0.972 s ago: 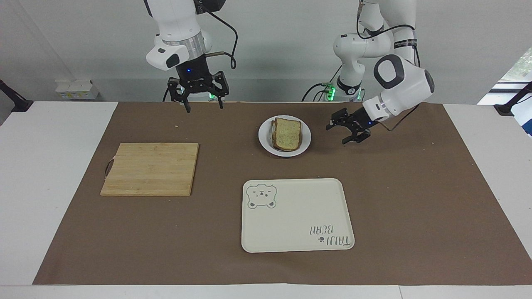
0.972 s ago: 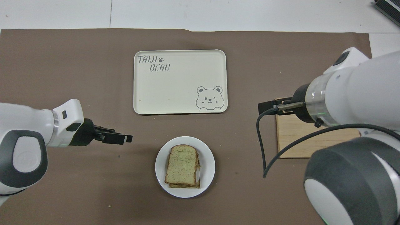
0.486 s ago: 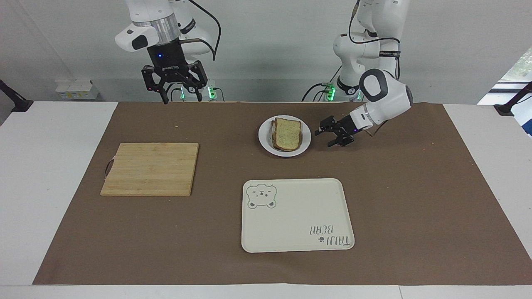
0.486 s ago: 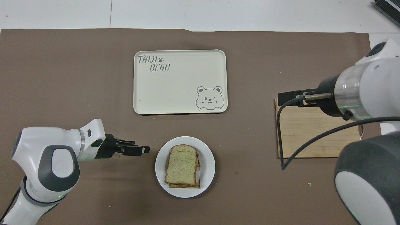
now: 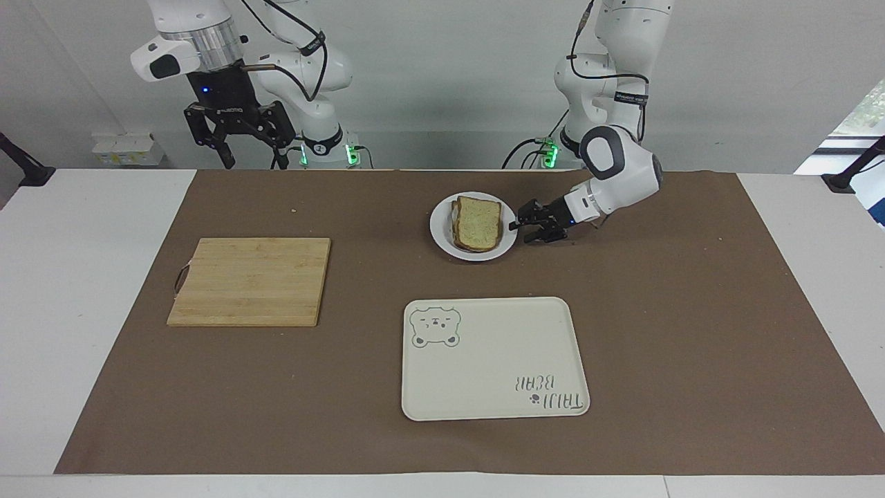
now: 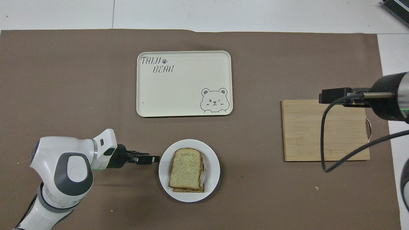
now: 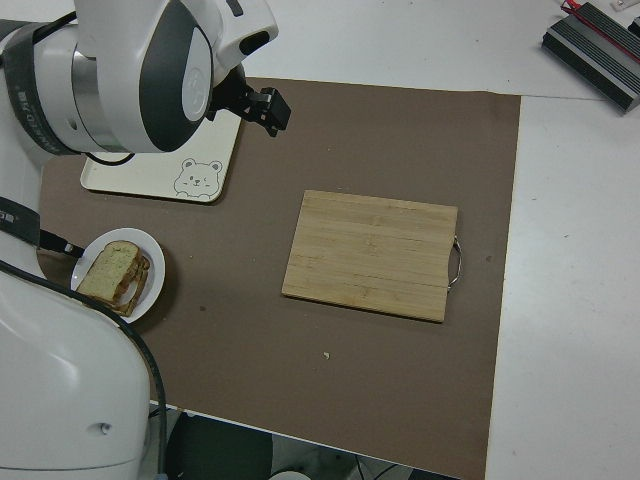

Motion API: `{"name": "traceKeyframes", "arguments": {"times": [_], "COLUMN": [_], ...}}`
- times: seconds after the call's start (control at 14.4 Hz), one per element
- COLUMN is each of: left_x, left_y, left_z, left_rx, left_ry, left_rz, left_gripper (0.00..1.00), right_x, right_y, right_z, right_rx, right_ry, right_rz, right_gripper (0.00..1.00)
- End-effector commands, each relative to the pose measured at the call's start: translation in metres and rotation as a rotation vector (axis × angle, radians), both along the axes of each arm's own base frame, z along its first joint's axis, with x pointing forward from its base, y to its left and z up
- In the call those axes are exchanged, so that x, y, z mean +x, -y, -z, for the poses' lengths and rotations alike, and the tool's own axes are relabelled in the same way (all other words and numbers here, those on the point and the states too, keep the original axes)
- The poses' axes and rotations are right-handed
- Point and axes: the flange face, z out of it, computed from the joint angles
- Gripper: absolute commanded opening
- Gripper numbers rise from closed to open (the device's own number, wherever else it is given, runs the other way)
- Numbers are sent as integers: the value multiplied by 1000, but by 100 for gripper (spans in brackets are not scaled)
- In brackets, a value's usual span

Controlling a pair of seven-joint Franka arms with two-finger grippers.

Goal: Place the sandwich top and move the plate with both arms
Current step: 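Push the white plate with the left gripper onto the bear tray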

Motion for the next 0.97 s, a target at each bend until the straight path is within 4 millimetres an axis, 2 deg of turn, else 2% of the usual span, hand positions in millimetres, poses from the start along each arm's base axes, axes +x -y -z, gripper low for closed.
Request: {"name": "traceKeyframes", "arguments": {"times": [0.0, 0.14, 0.21, 0.62, 0.69, 0.9], "left_x": [-10, -12, -14, -13, -8, 35], "left_y": [-3, -1, 3, 3, -2, -26], "left_z": [8, 7, 6, 0, -4, -32], "left_rx": [1, -10, -20, -81, -112, -216], "left_ry": [6, -4, -11, -57, -70, -67], "left_rz": [-7, -2, 6, 24, 24, -8], "left_gripper": [43, 12, 0, 0, 0, 0], "right_x": [-6, -9, -10, -14, -14, -20], "right_y": [21, 32, 39, 73, 81, 95], "right_z": [1, 0, 2, 4, 4, 5], "right_rx": [-9, -8, -6, -5, -3, -1], "right_ry": [-32, -48, -54, -81, -82, -105], "right_rz": [16, 33, 45, 105, 119, 139], "right_gripper": [100, 100, 100, 100, 100, 100]}}
